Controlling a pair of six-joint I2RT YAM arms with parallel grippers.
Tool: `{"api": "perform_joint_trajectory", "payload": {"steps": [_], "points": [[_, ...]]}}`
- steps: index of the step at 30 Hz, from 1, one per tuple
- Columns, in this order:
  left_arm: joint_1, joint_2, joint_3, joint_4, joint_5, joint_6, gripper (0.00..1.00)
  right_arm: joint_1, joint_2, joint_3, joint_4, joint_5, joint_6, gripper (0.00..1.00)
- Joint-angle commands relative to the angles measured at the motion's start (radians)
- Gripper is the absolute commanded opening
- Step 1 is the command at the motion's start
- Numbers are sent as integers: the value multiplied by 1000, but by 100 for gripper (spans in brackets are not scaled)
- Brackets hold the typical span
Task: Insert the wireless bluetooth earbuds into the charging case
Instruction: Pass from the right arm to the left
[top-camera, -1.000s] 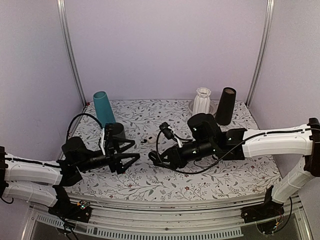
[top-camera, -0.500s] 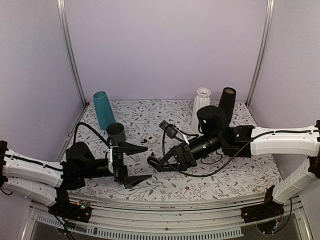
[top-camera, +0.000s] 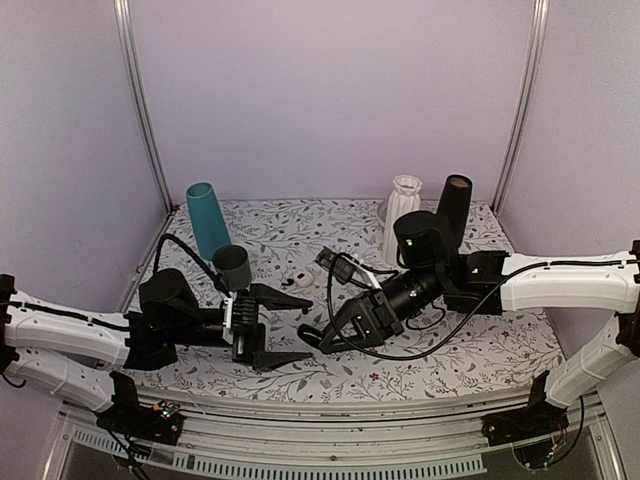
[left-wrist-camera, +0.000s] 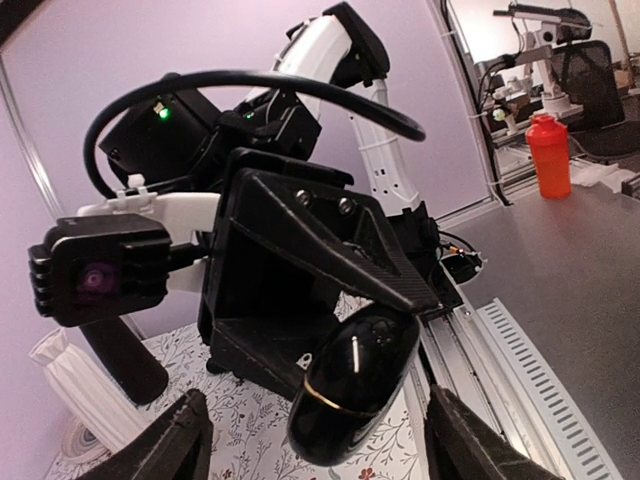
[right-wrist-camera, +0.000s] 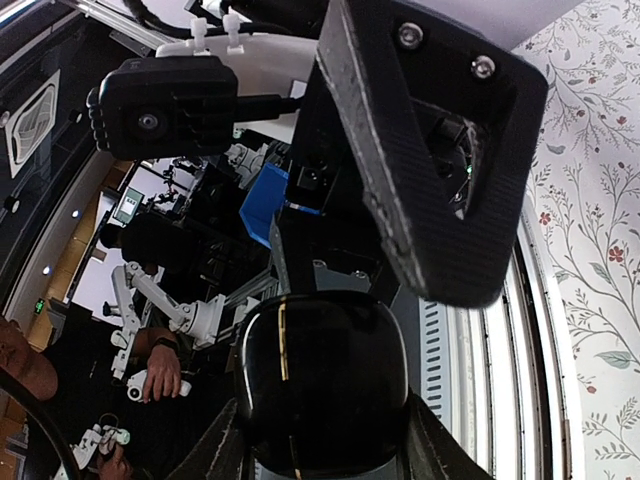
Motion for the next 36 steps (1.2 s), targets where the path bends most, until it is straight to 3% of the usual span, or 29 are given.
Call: {"api": "perform_joint_trajectory", "payload": {"steps": [1,21,25,27,31,33,36], "points": [[-18,22,46,-59,102,8,72,-6,15,35,21,-50,2,33],[-22,66,61,-3,152,-9,43,-5,47,53,1,-85,0,36],[-26,92,77,-12,166,-18,31,-5,44,54,0,-84,3,38],[-27,101,81,-13,158,-29,25,-5,41,54,-2,-72,2,46],[-27,111,83,-4,132,-81,12,-5,19,51,-37,12,-23,71],[-24,115,75,15,90,-137,0,-6,-4,42,-44,89,-49,84],[-18,123,53,74,38,-256,0,-3,-49,1,-23,229,-74,92]]}}
